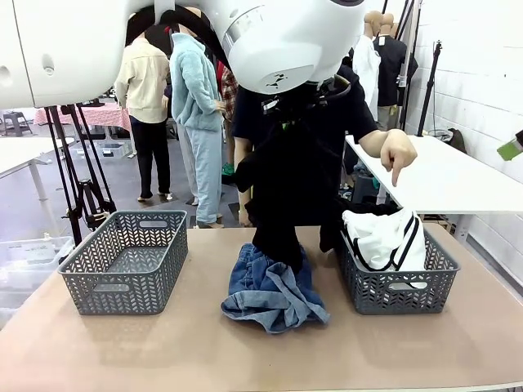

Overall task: Sort the tops and bottoms.
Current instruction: Sort the clothes according to human instructions.

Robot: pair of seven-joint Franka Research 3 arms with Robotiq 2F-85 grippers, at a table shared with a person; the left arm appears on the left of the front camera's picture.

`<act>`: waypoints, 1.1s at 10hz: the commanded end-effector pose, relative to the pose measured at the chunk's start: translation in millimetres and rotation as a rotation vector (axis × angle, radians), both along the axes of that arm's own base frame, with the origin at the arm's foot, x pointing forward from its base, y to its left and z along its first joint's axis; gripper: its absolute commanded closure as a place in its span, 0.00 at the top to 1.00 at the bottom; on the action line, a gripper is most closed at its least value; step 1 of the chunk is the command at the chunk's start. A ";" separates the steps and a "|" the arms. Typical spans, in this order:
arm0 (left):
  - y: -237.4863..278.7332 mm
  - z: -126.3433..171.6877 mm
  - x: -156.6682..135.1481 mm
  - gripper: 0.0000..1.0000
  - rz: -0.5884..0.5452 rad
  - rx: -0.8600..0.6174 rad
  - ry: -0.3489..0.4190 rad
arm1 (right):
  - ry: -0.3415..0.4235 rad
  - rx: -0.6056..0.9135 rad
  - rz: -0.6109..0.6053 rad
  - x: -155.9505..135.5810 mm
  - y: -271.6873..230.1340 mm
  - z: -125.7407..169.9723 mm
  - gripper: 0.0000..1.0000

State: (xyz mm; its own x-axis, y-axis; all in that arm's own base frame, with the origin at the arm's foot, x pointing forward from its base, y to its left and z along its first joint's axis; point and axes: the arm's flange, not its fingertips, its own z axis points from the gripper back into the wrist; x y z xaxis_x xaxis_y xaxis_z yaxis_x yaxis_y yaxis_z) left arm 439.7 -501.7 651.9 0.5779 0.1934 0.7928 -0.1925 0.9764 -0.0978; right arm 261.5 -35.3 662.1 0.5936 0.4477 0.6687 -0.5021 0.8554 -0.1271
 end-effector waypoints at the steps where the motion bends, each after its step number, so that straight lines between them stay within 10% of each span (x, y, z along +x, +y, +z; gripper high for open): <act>1: -45.4 22.8 12.3 0.00 -0.104 -0.038 -0.052 | -0.029 -0.009 0.011 -4.5 3.4 11.0 1.00; 4: -141.4 65.8 16.3 0.00 -0.418 -0.087 -0.038 | -0.029 -0.009 0.011 -4.5 3.4 11.0 1.00; 11: -206.9 104.1 9.1 0.00 -0.603 -0.217 -0.110 | -0.029 -0.009 0.011 -4.5 3.4 11.0 1.00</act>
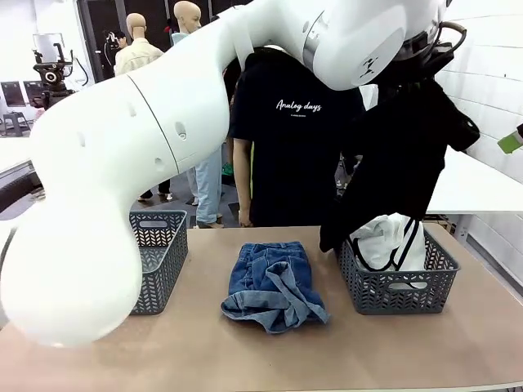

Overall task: Sort the tops and bottoms.
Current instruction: Sort the clothes according to human instructions.

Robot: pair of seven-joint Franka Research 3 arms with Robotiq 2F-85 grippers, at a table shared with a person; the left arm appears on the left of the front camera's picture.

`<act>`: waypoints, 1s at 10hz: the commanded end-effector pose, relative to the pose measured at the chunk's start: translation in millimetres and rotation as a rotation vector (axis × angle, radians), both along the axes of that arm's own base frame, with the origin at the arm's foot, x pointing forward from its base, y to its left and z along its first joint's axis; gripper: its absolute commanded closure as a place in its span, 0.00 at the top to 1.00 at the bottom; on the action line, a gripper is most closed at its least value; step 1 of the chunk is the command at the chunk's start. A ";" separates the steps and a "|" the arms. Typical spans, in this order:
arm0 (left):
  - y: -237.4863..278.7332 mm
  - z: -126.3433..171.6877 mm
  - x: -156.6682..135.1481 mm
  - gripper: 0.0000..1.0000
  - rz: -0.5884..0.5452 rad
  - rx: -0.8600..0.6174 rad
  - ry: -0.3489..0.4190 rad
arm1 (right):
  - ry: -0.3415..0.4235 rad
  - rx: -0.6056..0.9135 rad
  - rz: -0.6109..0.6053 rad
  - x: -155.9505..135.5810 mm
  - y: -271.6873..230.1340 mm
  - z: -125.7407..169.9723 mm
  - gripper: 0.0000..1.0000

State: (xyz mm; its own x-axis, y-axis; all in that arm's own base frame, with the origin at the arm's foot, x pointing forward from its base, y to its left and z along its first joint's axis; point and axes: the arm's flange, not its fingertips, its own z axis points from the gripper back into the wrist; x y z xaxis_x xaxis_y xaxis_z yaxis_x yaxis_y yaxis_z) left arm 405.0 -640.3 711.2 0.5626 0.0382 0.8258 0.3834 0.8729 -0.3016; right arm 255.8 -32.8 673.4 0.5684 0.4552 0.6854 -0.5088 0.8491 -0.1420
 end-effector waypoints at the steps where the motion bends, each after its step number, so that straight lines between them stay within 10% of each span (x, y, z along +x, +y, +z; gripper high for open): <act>1: -75.0 45.9 47.4 0.00 -0.044 -0.011 -0.011 | -0.001 -0.008 -0.002 1.2 0.8 -0.3 1.00; 5: -61.0 27.6 67.1 0.00 -0.004 -0.083 0.023 | -0.001 -0.008 -0.002 1.2 0.8 -0.3 1.00; 10: 13.8 -113.5 94.9 0.00 0.248 -0.009 0.275 | -0.001 -0.008 -0.002 1.2 0.8 -0.3 1.00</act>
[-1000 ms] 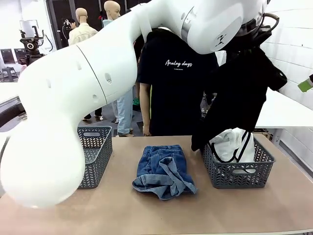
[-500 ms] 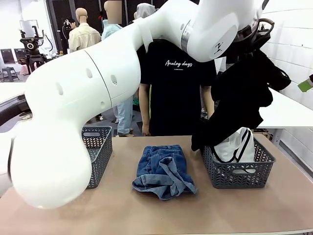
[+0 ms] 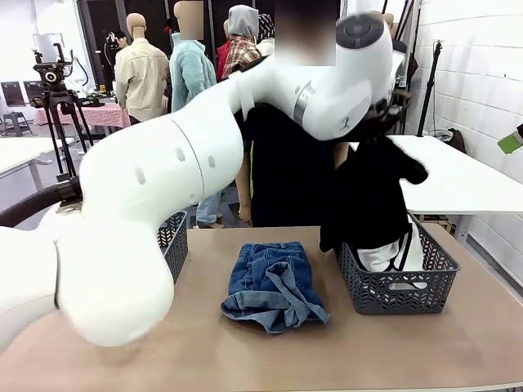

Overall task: Sort the tops and bottoms.
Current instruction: Sort the clothes according to human instructions.

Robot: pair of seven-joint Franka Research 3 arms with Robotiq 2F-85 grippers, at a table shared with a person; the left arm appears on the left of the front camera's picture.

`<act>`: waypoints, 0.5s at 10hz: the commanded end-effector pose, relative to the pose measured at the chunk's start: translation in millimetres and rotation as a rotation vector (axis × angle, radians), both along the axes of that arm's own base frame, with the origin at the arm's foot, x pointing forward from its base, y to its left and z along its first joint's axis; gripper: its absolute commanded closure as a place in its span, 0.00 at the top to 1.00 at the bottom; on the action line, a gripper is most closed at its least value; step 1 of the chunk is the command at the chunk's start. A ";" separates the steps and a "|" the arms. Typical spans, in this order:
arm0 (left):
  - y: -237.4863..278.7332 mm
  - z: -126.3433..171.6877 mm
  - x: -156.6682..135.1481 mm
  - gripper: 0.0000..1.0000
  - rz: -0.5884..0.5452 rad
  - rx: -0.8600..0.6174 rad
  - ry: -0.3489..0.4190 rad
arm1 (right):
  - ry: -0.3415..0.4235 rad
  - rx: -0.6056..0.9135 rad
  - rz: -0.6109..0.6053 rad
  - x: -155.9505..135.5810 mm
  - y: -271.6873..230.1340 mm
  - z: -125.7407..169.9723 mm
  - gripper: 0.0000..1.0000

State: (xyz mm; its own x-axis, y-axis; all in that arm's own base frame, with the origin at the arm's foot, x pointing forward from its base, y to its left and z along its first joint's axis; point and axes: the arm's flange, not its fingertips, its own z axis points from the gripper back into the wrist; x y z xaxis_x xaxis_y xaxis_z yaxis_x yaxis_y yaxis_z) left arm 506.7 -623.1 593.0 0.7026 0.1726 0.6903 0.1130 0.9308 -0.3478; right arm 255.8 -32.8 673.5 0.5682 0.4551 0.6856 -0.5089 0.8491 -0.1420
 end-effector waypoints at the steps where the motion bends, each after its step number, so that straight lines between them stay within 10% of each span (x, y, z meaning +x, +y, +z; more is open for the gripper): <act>1: 3.5 -11.6 -14.6 0.00 0.048 -0.001 0.101 | 0.000 -0.009 -0.002 1.2 0.9 -0.3 1.00; 4: 20.2 -42.9 -44.2 0.00 0.049 -0.050 0.182 | 0.000 -0.009 -0.002 1.2 0.9 -0.3 1.00; 5: -7.4 -33.6 -5.1 0.00 0.042 0.035 0.146 | 0.000 -0.009 -0.002 1.2 0.9 -0.3 1.00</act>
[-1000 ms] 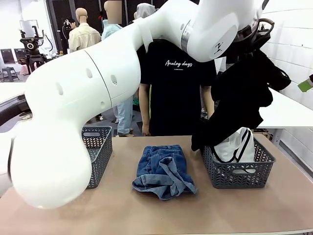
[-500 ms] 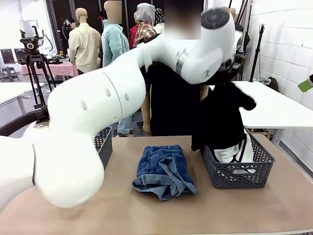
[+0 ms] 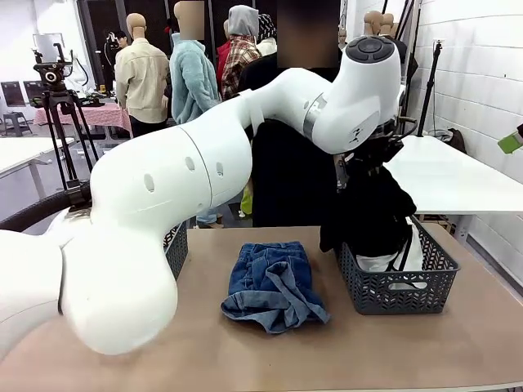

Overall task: Sort the tops and bottoms.
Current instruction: Sort the clothes according to human instructions.

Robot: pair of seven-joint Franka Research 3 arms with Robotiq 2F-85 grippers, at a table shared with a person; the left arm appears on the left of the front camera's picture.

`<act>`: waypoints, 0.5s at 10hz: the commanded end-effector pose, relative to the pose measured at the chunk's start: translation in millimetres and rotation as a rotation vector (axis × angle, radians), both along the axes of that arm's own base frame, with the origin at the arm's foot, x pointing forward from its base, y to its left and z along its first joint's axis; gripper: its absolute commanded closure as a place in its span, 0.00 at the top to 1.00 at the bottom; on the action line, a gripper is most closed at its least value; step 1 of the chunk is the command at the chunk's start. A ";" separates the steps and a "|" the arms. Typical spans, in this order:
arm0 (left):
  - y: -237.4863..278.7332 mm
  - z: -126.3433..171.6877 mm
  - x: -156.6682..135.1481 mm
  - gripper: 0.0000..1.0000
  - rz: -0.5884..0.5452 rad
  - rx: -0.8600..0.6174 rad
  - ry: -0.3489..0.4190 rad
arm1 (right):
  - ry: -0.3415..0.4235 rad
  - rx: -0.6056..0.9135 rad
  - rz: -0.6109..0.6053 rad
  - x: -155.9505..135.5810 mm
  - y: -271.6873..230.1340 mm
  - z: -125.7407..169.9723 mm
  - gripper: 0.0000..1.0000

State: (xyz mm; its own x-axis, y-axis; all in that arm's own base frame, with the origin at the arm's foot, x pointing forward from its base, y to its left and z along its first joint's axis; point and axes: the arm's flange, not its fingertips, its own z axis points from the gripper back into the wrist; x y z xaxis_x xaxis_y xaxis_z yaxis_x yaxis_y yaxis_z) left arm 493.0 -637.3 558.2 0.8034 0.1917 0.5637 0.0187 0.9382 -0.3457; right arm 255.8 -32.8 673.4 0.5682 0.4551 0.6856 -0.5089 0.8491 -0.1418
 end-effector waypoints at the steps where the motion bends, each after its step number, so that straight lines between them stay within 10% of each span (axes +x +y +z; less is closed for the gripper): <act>1: 6.8 1.3 8.6 0.00 0.003 0.021 -0.025 | 0.000 -0.009 -0.002 1.2 0.9 -0.3 1.00; 3: 1.8 -0.7 2.6 0.00 0.001 0.005 -0.002 | 0.000 -0.009 -0.002 1.2 0.9 -0.3 1.00; 5: -10.8 -51.8 23.7 0.00 -0.130 -0.082 0.177 | 0.000 -0.009 -0.002 1.2 0.9 -0.3 1.00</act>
State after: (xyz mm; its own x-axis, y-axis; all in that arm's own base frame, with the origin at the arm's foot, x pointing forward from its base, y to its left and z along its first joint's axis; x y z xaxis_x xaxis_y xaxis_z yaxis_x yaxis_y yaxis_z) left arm 498.9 -643.8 531.7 0.8597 0.1718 0.4810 0.0354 0.9195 -0.3916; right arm 255.7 -32.8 673.5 0.5681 0.4551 0.6857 -0.5089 0.8490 -0.1420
